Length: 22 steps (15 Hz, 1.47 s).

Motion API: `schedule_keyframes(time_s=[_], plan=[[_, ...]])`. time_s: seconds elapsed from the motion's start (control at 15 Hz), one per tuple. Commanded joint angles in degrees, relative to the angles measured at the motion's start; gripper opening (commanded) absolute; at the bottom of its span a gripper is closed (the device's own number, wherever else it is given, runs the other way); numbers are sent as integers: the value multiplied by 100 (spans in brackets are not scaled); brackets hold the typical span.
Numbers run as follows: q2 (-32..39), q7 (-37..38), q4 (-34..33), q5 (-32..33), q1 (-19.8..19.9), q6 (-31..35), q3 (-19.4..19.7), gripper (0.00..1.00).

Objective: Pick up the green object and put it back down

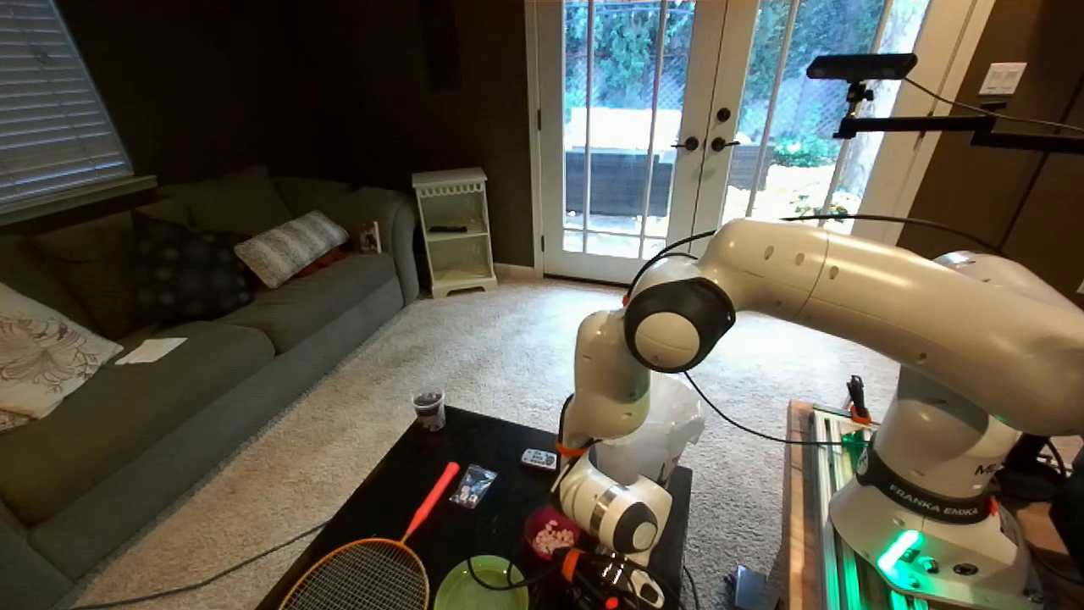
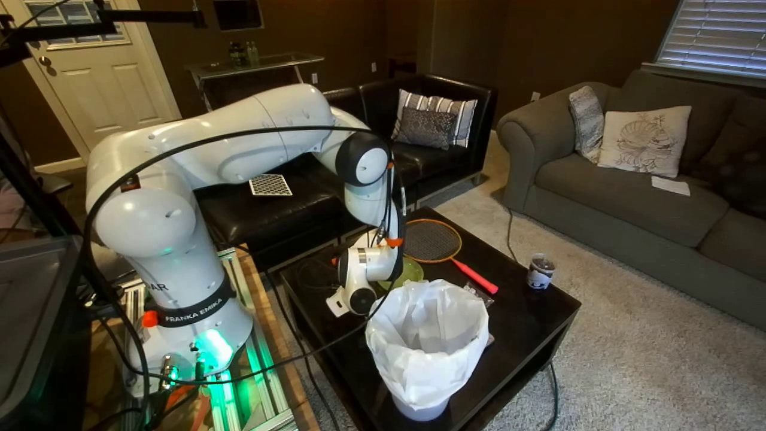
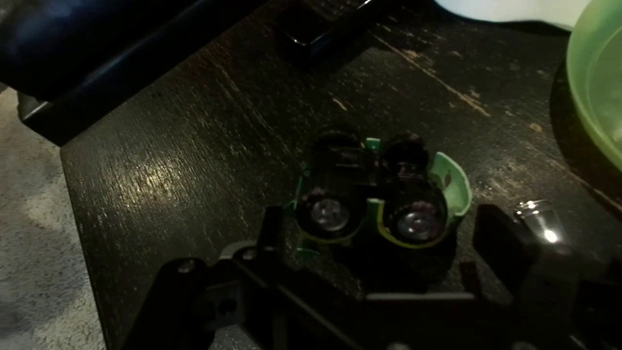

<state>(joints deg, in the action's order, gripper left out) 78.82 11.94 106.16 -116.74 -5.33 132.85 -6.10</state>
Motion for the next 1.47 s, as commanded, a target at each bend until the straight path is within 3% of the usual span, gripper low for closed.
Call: schedule_keyframes(time_s=[0.0, 0.6, 0.67, 0.87, 1.4], plan=[[178, 177, -140, 131, 3, -256, -15, 100], [575, 444, -531, 258, -19, -461, 21, 100], [607, 445, -578, 306, -22, -484, 24, 75], [595, 428, -639, 363, -84, -371, 47, 60], [196, 360, -437, 337, -362, 324, 52, 2]])
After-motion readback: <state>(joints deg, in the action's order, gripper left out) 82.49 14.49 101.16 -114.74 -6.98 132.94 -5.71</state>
